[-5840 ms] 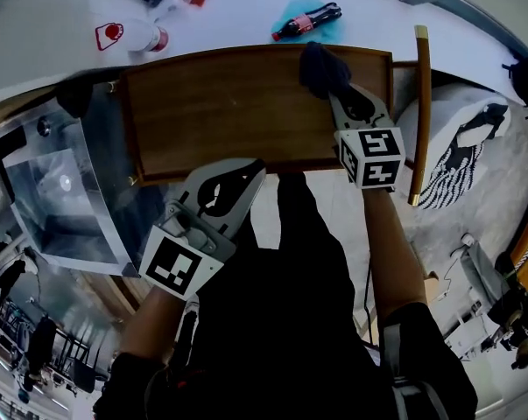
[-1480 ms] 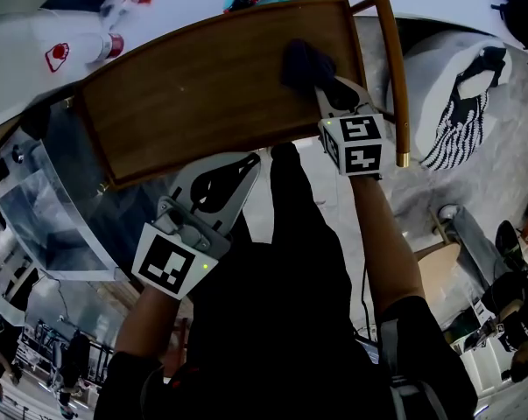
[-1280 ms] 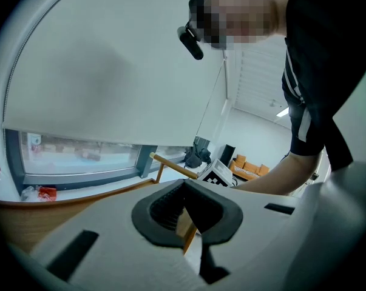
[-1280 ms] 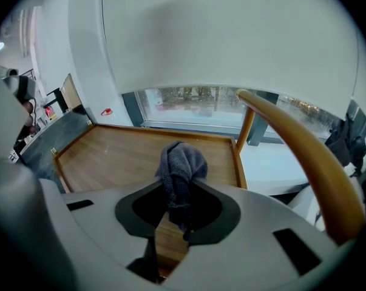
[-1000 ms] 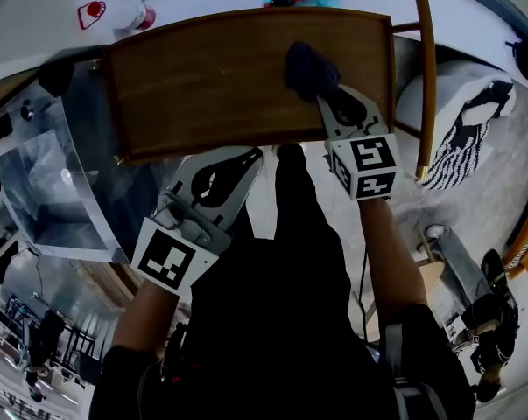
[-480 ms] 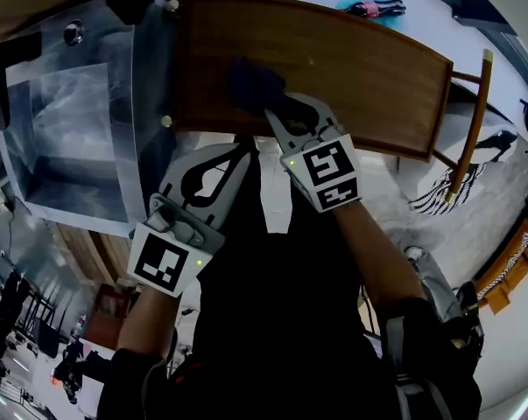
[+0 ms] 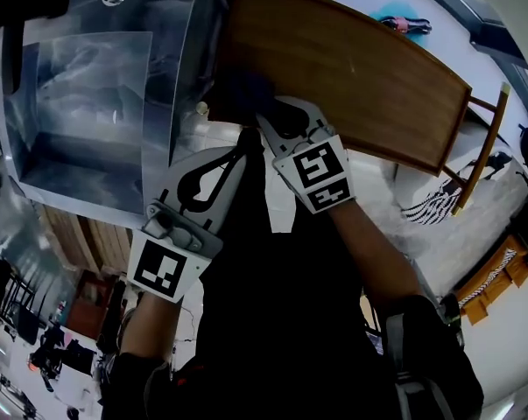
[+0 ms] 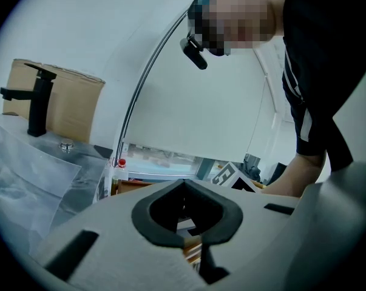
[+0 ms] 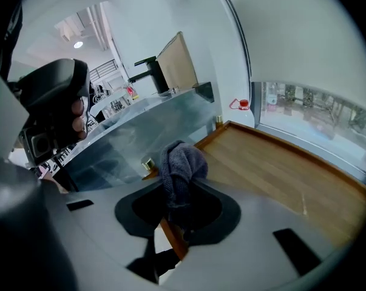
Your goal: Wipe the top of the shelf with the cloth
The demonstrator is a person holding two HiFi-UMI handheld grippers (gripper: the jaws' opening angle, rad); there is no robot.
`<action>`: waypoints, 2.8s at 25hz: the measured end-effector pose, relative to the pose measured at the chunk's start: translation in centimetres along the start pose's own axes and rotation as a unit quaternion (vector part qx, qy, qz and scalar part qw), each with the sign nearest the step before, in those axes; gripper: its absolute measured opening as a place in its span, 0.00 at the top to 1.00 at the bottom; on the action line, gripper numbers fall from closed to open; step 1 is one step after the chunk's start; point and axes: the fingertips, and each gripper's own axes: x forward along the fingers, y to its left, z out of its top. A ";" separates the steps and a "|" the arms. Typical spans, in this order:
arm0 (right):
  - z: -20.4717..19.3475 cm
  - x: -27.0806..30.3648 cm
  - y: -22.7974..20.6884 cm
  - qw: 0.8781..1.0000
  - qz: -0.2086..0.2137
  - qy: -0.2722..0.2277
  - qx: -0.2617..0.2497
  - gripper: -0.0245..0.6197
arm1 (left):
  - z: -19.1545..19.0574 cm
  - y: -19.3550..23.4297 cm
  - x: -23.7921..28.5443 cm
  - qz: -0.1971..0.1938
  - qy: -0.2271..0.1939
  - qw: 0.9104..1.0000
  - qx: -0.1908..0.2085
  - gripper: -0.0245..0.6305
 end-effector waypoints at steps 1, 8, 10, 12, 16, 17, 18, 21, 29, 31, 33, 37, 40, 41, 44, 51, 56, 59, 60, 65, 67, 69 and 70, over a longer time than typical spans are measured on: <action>-0.2 0.4 0.3 1.000 0.002 0.004 -0.002 0.83 | -0.2 0.2 -0.3 0.003 0.000 1.000 -0.003 0.93; -1.5 0.6 0.2 1.000 0.004 0.015 -0.002 0.83 | -0.9 -0.1 -0.2 0.007 0.002 1.000 -0.009 0.93; -1.8 0.7 0.0 1.000 0.001 0.016 0.001 0.83 | -1.1 0.0 -0.2 0.004 0.003 1.000 -0.008 0.93; -2.1 0.6 -0.3 1.000 -0.004 0.017 0.003 0.83 | -1.3 -0.1 0.0 -0.001 0.005 1.000 -0.006 0.93; -3.3 -0.5 -1.6 1.000 -0.015 0.017 0.014 0.83 | -1.2 -1.1 1.2 -0.011 0.008 1.000 -0.001 0.93; -3.6 -0.8 -1.9 1.000 -0.017 0.017 0.017 0.83 | -1.2 -1.4 1.5 -0.014 0.009 1.000 0.001 0.93; -3.9 -1.1 -2.2 0.999 -0.020 0.016 0.021 0.83 | -1.2 -1.8 1.8 -0.017 0.010 1.000 0.003 0.93; -4.7 -2.1 -3.2 0.999 -0.029 0.015 0.030 0.83 | -1.1 -2.7 2.8 -0.027 0.013 1.000 0.008 0.93; -7.4 -5.4 -6.1 0.997 -0.055 0.014 0.054 0.83 | -0.6 -5.8 5.5 -0.053 0.017 0.998 0.025 0.93; -8.0 -6.2 -6.8 0.996 -0.061 0.014 0.059 0.83 | -0.5 -6.7 6.1 -0.059 0.019 0.998 0.028 0.93; -8.6 -7.1 -7.6 0.996 -0.068 0.013 0.064 0.83 | -0.5 -7.5 6.7 -0.067 0.022 0.997 0.031 0.93; -9.9 -8.8 -9.2 0.994 -0.081 0.011 0.075 0.83 | -0.6 -9.1 8.3 -0.079 0.026 0.996 0.035 0.93; -10.9 -10.0 -10.3 0.992 -0.089 0.009 0.085 0.83 | -0.6 -10.4 9.5 -0.090 0.030 0.995 0.039 0.93; -11.2 -10.5 -10.6 0.992 -0.092 0.008 0.088 0.83 | -0.6 -10.8 9.9 -0.094 0.031 0.994 0.041 0.93; -12.0 -11.6 -11.6 0.990 -0.101 0.005 0.098 0.83 | -0.5 -12.0 11.0 -0.106 0.034 0.993 0.046 0.93; -13.9 -14.2 -13.9 0.985 -0.124 -0.002 0.120 0.83 | -0.7 -14.7 13.4 -0.135 0.047 0.988 0.058 0.93; -15.4 -16.2 -15.6 0.981 -0.142 -0.005 0.132 0.83 | -0.6 -16.5 15.0 -0.152 0.053 0.985 0.068 0.93; -16.1 -17.3 -16.7 0.978 -0.153 -0.009 0.141 0.83 | -0.7 -17.5 15.9 -0.161 0.059 0.983 0.071 0.93; -16.4 -17.7 -17.0 0.977 -0.156 -0.010 0.145 0.83 | -0.8 -17.9 16.2 -0.164 0.061 0.982 0.072 0.93; -17.8 -19.6 -18.8 0.971 -0.173 -0.015 0.164 0.83 | -1.0 -19.6 17.8 -0.179 0.067 0.979 0.077 0.93; -18.3 -20.3 -19.5 0.969 -0.180 -0.017 0.170 0.83 | -1.0 -20.4 18.4 -0.185 0.068 0.977 0.079 0.93; -18.9 -21.1 -20.2 0.967 -0.187 -0.018 0.175 0.83 | -1.1 -21.1 18.9 -0.191 0.071 0.976 0.082 0.93; -19.2 -21.5 -20.5 0.965 -0.191 -0.018 0.177 0.83 | -1.1 -21.5 19.2 -0.194 0.072 0.975 0.084 0.93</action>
